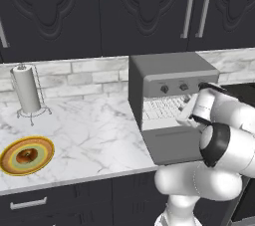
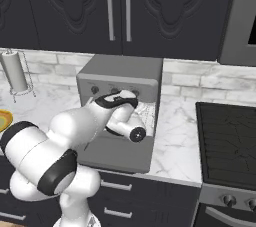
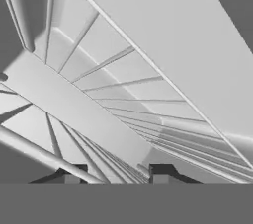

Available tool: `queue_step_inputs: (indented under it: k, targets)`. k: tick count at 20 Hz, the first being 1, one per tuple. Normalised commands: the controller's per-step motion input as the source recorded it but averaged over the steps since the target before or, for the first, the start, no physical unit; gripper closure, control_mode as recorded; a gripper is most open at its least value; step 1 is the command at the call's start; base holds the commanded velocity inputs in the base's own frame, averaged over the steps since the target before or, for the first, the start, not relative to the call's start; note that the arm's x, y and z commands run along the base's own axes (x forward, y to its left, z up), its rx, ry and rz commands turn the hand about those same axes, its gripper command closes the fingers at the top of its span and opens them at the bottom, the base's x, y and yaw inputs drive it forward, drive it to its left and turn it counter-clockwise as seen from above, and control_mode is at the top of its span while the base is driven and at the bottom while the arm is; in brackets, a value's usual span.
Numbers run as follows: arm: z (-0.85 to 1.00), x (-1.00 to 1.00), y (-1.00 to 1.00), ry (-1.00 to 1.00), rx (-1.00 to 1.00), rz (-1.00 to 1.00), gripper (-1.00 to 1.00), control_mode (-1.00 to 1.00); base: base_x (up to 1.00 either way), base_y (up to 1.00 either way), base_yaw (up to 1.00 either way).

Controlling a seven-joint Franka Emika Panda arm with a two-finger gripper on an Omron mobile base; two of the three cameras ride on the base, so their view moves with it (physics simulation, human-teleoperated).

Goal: Pick up the bagel from the plate, place it on the toaster oven rack, close the door, and set the timer.

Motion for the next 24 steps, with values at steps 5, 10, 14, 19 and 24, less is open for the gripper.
queue_step_inputs:
  k: [5,10,14,19,24]
  targets:
    - [-0.13,-0.66,-0.2,0.29,0.01,-0.07,1.0,-1.0,0.0,0.0,0.0]
    - [-0.25,-0.92,-0.26,0.3,0.0,-0.07,1.0,-1.0,0.0,0.0,0.0]
    - [-0.31,-1.0,-0.33,0.32,0.0,-0.08,1.0,-1.0,0.0,0.0,0.0]
    - [-0.31,-0.91,-0.23,0.33,0.0,-0.08,-1.0,-1.0,0.0,0.0,0.0]
    - [0.53,-0.27,0.04,0.15,0.03,-0.02,-1.0,-1.0,0.0,0.0,0.0]
